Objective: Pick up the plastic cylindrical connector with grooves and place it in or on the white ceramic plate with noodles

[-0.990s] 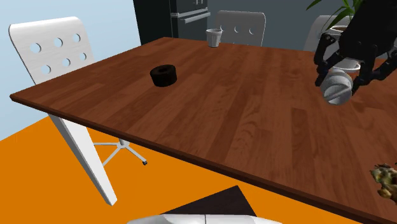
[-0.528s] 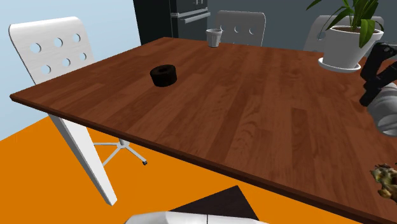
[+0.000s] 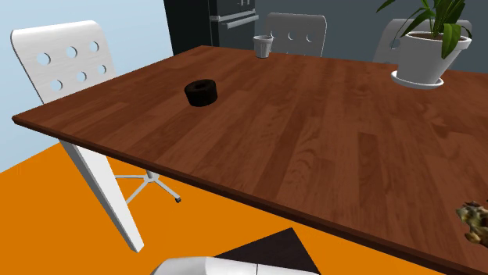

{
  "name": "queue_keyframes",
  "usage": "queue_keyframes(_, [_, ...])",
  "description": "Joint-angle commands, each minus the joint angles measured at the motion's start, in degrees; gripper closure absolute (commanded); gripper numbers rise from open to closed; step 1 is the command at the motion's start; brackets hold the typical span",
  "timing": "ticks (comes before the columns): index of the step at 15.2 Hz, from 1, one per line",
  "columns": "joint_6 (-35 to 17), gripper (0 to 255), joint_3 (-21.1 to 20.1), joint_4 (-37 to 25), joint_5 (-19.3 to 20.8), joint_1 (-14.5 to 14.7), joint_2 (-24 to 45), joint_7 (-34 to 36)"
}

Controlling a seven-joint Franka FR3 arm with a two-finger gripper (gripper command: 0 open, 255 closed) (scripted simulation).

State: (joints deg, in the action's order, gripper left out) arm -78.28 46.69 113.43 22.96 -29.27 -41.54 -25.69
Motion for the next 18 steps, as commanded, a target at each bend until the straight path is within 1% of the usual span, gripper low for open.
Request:
queue_keyframes(1, [-0.79,255,0.94,1.09,0.95,-0.41,-0.63,-0.91])
queue_keyframes(12, [-8.02,255,3.36,10.19,3.52,-1.74,-2.98,-0.14])
queue_keyframes(18, [-8.41,255,3.50,10.62,3.64,-1.82,-3.03,-0.13])
